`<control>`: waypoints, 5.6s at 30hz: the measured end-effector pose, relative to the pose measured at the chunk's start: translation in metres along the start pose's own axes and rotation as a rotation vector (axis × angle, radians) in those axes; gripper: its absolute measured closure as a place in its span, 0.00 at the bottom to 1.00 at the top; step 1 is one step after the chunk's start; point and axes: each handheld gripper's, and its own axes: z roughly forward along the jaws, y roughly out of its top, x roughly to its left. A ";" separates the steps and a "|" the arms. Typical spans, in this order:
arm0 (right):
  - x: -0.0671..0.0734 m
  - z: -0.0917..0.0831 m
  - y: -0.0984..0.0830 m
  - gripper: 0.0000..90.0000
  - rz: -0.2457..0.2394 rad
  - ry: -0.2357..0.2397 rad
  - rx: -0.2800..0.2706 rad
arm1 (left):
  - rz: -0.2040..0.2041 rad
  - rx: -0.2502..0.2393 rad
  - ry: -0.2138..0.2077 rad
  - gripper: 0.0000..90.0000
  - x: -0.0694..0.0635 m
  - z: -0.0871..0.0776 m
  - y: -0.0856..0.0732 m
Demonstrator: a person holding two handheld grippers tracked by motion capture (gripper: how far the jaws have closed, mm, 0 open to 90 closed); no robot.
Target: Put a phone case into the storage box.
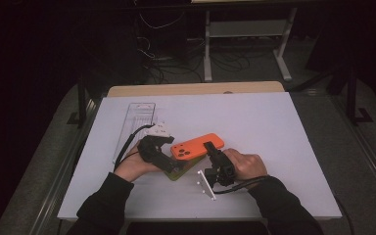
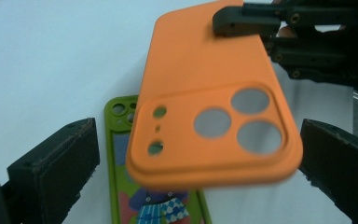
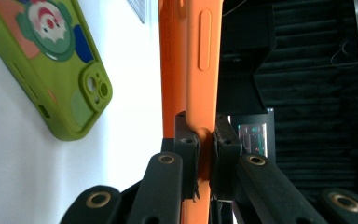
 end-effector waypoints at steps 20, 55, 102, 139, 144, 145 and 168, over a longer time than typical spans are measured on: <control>-0.010 0.001 -0.016 0.91 0.170 0.058 0.067 | -0.005 -0.036 0.035 0.00 -0.001 -0.005 -0.001; -0.038 0.008 -0.040 0.91 0.792 0.266 0.130 | -0.023 -0.034 0.068 0.00 0.002 -0.003 -0.001; -0.037 0.021 -0.027 0.90 1.354 0.456 0.125 | -0.146 -0.194 0.108 0.00 -0.003 0.009 0.022; -0.028 0.019 0.005 0.90 1.319 0.517 0.070 | -0.235 -0.274 0.104 0.00 0.000 0.021 0.022; -0.027 0.020 0.005 0.90 1.309 0.519 0.071 | -0.236 -0.279 0.102 0.04 0.002 0.019 0.022; -0.027 0.020 0.004 0.90 1.308 0.519 0.071 | -0.240 -0.282 0.104 0.05 0.002 0.019 0.022; -0.028 0.021 0.000 0.64 1.280 0.588 0.048 | -0.238 -0.278 0.131 0.17 0.001 0.018 0.021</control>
